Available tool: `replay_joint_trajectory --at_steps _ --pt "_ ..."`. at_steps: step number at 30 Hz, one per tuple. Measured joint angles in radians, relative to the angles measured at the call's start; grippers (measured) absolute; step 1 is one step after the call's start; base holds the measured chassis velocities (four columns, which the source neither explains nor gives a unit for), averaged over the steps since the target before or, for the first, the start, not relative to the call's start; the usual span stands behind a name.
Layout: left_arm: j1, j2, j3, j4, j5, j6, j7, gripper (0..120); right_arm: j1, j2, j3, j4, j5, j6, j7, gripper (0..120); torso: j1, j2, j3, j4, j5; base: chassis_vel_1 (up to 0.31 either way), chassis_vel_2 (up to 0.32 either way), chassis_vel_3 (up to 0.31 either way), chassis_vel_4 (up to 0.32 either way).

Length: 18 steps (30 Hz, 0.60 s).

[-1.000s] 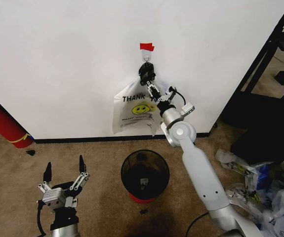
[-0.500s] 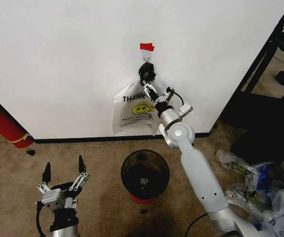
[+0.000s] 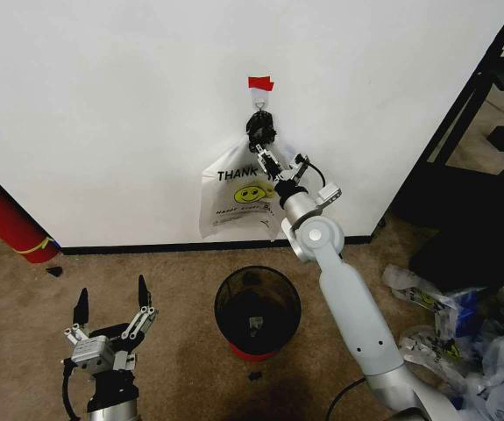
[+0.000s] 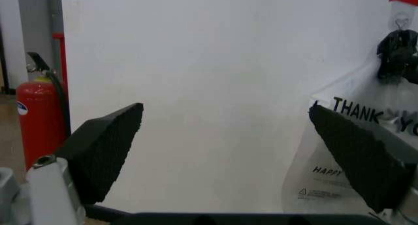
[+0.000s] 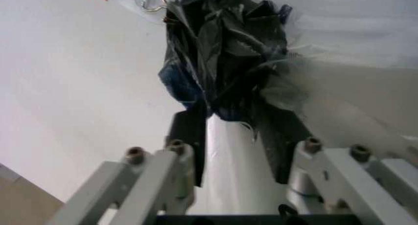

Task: Pick up the garbage bag from the wall and place it over the trash bin.

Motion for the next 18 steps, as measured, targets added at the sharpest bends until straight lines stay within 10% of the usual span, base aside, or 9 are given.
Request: replay_joint_trajectory --at_steps 7,18 --pt "-0.006 0.023 -0.005 0.005 -0.004 -0.002 0.000 100 0.013 -0.002 0.000 -0.022 0.000 0.001 0.005 0 0.000 0.000 0.000 0.0000 0.0000 0.000 0.000 0.000 0.000" --pt "-0.010 0.016 0.003 0.004 -0.013 0.000 0.000 100 -0.081 -0.048 0.013 0.092 -0.007 0.001 0.012 0 0.000 0.000 0.000 0.0001 0.0001 0.000 0.000 0.000 0.000"
